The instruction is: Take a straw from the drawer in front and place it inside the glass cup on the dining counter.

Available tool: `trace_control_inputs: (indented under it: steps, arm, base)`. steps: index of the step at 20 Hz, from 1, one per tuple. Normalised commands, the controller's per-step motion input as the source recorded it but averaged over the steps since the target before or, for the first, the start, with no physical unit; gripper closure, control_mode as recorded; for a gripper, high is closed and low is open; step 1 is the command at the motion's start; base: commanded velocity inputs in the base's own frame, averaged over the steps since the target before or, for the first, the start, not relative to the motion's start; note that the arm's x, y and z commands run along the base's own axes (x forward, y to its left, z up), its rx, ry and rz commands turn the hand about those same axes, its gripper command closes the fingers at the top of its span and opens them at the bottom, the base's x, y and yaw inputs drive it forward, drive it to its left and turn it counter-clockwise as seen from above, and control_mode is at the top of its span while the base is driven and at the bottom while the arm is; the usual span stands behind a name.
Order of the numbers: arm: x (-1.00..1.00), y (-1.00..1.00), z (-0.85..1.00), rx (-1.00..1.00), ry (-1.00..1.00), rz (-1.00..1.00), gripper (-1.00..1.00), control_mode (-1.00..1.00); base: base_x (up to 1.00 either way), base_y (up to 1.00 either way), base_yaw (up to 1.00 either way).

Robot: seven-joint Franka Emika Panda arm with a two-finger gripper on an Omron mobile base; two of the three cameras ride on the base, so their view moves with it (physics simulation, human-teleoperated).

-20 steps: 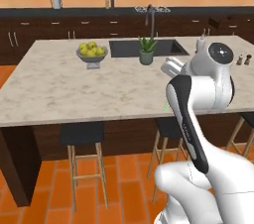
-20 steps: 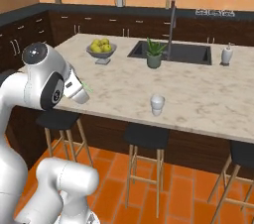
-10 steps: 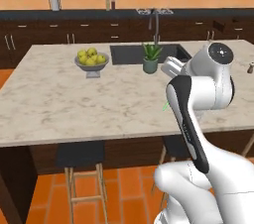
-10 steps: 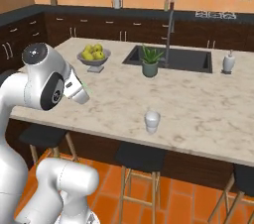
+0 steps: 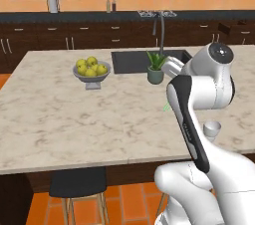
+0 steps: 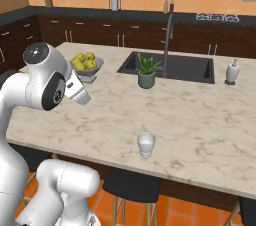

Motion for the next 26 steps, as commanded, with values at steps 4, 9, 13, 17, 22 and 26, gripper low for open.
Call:
trace_control_inputs:
  steps: [4, 9, 13, 17, 22, 26]
  arm:
    - [0.0, 0.0, 0.0, 0.0, 0.0, 0.0, 1.0, 1.0]
    - [0.0, 0.0, 0.0, 0.0, 0.0, 0.0, 1.0, 1.0]
    - [0.0, 0.0, 0.0, 0.0, 0.0, 0.0, 1.0, 1.0]
    - [0.0, 0.0, 0.0, 0.0, 0.02, 0.0, 1.0, -1.0]
    - [0.21, -0.32, 0.0, 0.0, 0.0, 0.12, 1.0, -1.0]
    - [0.46, -0.74, -0.24, -0.01, 0.0, 0.37, 1.0, -1.0]
  base:
    - [0.54, 0.01, 0.0]
    - [0.11, 0.03, 0.0]
    - [0.0, 0.0, 0.0]
    - [0.0, 0.0, 0.0]
    - [0.0, 0.0, 0.0]
    - [0.0, 0.0, 0.0]
